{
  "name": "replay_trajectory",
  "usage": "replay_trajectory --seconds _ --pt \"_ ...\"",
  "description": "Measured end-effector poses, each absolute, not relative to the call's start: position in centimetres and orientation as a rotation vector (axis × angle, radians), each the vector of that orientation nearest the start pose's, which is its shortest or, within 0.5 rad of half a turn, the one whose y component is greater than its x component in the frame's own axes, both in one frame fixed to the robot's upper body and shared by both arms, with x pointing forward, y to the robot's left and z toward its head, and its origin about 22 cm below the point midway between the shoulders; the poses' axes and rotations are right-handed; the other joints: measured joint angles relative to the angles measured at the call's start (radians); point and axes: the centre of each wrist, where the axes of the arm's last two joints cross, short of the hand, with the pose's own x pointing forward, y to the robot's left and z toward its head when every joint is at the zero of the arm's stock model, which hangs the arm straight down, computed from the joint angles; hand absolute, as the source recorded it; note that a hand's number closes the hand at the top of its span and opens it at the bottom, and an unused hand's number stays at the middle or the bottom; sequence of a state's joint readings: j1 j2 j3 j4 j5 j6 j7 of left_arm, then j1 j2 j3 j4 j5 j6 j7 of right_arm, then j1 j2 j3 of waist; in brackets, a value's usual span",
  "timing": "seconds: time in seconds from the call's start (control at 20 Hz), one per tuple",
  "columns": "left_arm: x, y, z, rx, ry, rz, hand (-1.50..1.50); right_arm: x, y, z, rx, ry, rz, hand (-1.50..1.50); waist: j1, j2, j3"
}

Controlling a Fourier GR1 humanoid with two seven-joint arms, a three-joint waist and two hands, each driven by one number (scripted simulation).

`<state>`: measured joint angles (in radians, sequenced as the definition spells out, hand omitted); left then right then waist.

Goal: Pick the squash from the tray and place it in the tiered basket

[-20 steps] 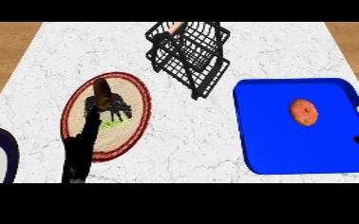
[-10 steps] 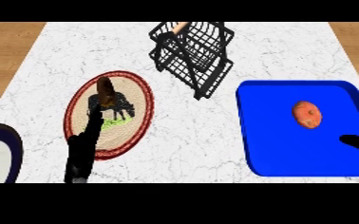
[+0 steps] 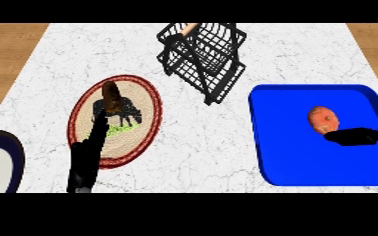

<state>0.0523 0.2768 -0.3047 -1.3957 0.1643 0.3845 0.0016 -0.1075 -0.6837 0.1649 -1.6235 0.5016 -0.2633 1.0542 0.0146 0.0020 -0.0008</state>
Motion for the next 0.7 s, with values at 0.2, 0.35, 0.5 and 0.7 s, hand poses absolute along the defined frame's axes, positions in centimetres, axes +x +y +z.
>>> replay_trajectory --seconds 0.2,0.35,0.5,0.7 --pt "20.8 23.9 -5.4 0.242 -1.306 -0.032 0.00 27.6 -31.6 8.3 -1.152 -0.684 0.280 -1.50 0.000 0.000 0.000" --pt "20.7 24.1 -5.5 0.239 -1.300 -0.028 0.00 28.3 -31.0 7.8 -1.134 -0.660 0.292 -1.50 -0.004 -0.001 0.000" --pt "20.9 24.2 -5.1 0.244 -1.301 -0.024 0.00 28.9 -31.1 7.2 -1.110 -0.640 0.291 -1.50 -0.007 -0.001 0.001" --pt "20.8 24.2 -5.4 0.249 -1.303 -0.024 0.00 30.0 -30.6 7.1 -1.088 -0.632 0.299 -1.50 -0.009 -0.002 0.001"
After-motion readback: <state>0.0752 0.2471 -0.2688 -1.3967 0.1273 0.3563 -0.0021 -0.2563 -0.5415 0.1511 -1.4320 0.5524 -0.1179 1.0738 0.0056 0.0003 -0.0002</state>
